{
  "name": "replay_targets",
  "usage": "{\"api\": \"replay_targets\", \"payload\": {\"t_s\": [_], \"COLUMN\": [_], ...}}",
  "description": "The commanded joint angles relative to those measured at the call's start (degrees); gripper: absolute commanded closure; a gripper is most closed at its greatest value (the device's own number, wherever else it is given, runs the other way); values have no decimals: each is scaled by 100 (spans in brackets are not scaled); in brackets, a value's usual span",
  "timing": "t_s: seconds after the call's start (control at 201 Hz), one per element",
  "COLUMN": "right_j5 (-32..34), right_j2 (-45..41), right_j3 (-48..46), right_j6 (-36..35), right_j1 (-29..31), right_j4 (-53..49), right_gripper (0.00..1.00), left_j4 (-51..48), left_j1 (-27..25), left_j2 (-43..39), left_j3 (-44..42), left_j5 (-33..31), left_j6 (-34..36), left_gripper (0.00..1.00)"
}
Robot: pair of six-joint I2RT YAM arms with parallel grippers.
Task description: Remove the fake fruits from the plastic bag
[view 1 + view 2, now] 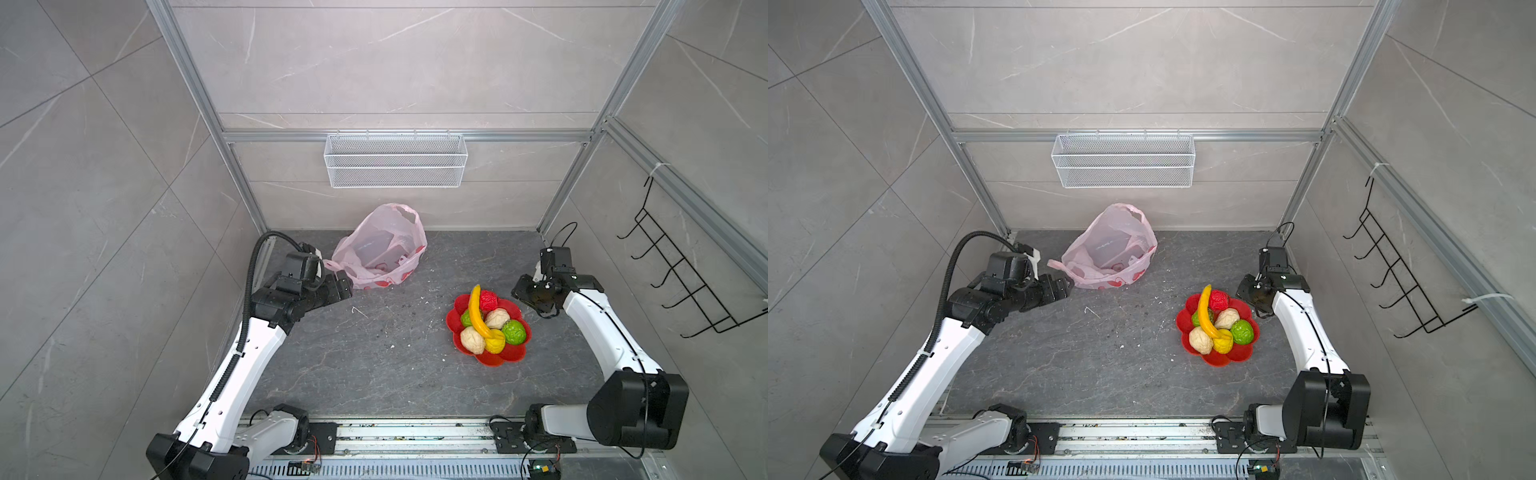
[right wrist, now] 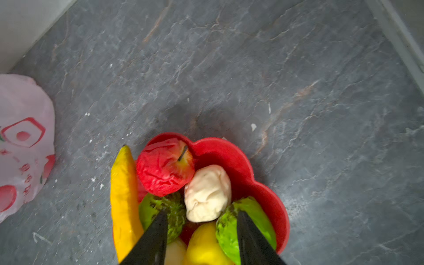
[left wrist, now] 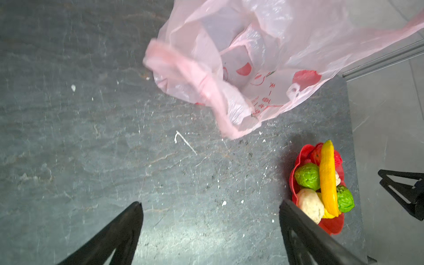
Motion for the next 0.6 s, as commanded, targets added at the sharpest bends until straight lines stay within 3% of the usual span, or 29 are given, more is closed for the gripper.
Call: {"api": "replay_targets", "payload": {"t_s": [0.0,0.299,0.592], "right_j5": [232,577,692], "right_j2": [262,1018,1432], "right_j3": [-112,-304,-362], "right_j6": [74,1,-30], "right_j1": [-197,-432,-724], "right_j4": [145,396,515], "right_gripper": [56,63,69], "left_j4": [-114,-446,-357], "left_j1": [24,19,23], "left_j2": [-486,-1423,-1475], "left_j3": [-213,-472,-618], "left_j5": [-103,-757,-891], "left_j6": [-162,-240,-246], "left_gripper": [9,9,9]}}
